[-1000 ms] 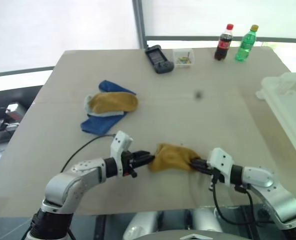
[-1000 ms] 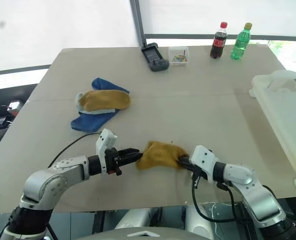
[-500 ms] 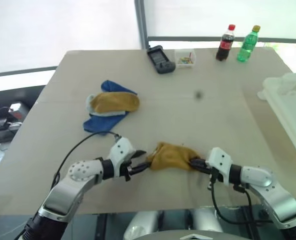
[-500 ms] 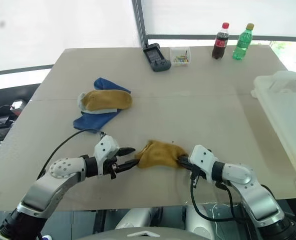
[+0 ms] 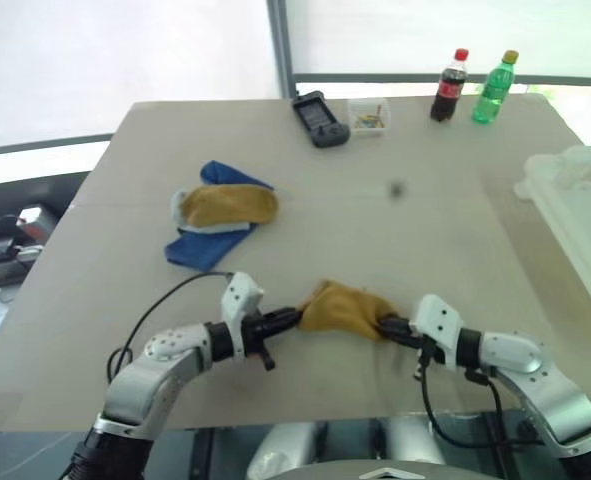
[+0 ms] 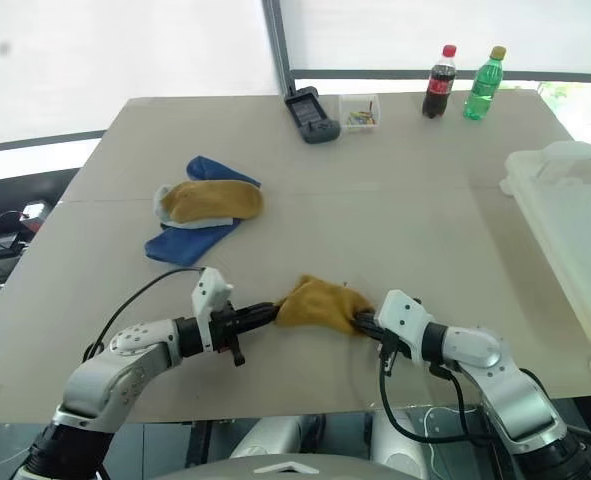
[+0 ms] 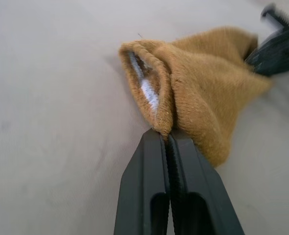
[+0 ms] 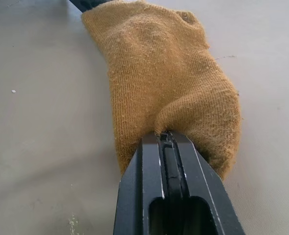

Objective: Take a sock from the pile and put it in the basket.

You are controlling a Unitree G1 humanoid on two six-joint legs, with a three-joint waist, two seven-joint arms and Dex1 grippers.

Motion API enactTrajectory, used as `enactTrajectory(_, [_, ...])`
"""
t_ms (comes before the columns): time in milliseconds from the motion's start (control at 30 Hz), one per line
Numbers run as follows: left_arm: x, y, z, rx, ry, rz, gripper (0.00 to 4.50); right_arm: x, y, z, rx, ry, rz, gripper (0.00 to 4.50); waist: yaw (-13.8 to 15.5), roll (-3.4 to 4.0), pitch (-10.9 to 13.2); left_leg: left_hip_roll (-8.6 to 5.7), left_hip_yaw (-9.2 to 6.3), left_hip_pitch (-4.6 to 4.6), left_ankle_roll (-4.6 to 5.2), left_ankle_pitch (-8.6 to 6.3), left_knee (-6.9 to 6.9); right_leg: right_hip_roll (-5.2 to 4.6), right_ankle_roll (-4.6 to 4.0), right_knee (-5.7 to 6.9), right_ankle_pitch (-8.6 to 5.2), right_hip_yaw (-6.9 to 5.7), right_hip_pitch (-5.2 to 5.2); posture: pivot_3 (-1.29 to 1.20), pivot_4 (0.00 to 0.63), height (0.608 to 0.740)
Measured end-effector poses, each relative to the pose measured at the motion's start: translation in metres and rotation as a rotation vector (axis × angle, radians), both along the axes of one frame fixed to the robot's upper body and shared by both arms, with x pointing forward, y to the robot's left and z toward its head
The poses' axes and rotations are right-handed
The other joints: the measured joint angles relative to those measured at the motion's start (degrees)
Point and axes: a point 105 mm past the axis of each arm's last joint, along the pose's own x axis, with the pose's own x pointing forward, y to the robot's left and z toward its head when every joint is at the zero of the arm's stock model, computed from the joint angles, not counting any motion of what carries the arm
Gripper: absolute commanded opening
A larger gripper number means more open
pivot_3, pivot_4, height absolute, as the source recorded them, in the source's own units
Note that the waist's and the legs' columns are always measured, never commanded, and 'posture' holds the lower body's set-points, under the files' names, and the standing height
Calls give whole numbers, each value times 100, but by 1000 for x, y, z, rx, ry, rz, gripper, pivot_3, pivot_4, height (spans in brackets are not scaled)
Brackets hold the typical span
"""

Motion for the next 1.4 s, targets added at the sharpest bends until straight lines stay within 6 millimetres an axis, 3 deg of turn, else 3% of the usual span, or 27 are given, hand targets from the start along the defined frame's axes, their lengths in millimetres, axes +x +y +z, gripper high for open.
enactTrajectory(133, [5,9,29,-176,58,43,35,5,5,1,-6,-14,34,0,-24,-27,27,0,0,0,0,1,2,1,-1,0,1,0,-3,0,150,740])
enactTrajectory(233, [5,14,62,-263,27,25,35,16,19,6,-6,-48,99,0,-76,-29,34,0,1,2,-2,0,2,1,-2,0,1,2,-2,0,150,740])
enactTrajectory(333, [4,13,77,-318,32,6,35,28,36,10,-4,-72,184,0,-127,-31,37,0,1,2,-1,2,3,2,-3,0,2,1,-2,0,150,740])
enactTrajectory(500, [10,-5,105,-362,-9,-64,35,34,75,31,50,-113,382,0,-125,-36,49,0,-1,0,4,5,4,2,-4,2,2,0,-4,0,150,740])
enactTrajectory(600, [16,-21,107,-362,-13,-94,35,31,79,37,73,-67,441,0,-109,-39,52,-4,-3,-8,10,8,8,-2,-3,-8,3,-5,-3,0,150,740])
enactTrajectory(633, [18,-29,107,-356,-12,-109,0,31,79,39,79,-52,454,566,-107,-40,52,-4,-5,-11,11,8,11,-2,-3,-10,4,-7,-3,0,150,740])
enactTrajectory(733, [24,-49,99,-300,13,-156,0,29,70,41,45,-41,466,1652,-126,-40,53,-5,-4,-11,11,8,8,-2,-3,-7,4,-3,-4,0,150,740])
enactTrajectory(800, [29,-60,87,-238,39,-176,0,28,51,36,-8,-39,420,2614,-125,-38,54,-4,-5,-12,11,8,3,1,-3,-6,3,-3,-9,0,150,740])
enactTrajectory(833, [30,-64,82,-217,51,-185,0,27,45,35,-23,-43,398,2891,-122,-38,54,-4,-5,-14,10,8,3,1,-3,-3,3,-2,-11,0,150,740])
enactTrajectory(1067, [45,-108,42,-38,102,-327,0,4,-11,27,-165,-33,192,2891,-83,-39,57,-5,-1,-19,9,7,13,-1,-2,4,3,2,-12,0,150,740])
enactTrajectory(1200, [44,-138,25,39,115,-465,0,-1,-25,52,-121,-75,53,2891,-67,-45,61,-5,2,-21,9,7,17,-2,-1,5,3,8,-12,0,150,740])
enactTrajectory(1300, [40,-147,19,66,89,-537,0,-2,-29,66,-94,-104,-17,2891,-84,-52,66,-3,-2,-22,10,8,15,0,-1,5,3,4,-13,0,150,740])
enactTrajectory(1400, [36,-150,18,81,40,-600,1041,-1,-28,69,-53,-107,-87,2952,-93,-52,66,-2,-2,-22,11,8,12,0,-1,4,3,5,-14,0,150,740])
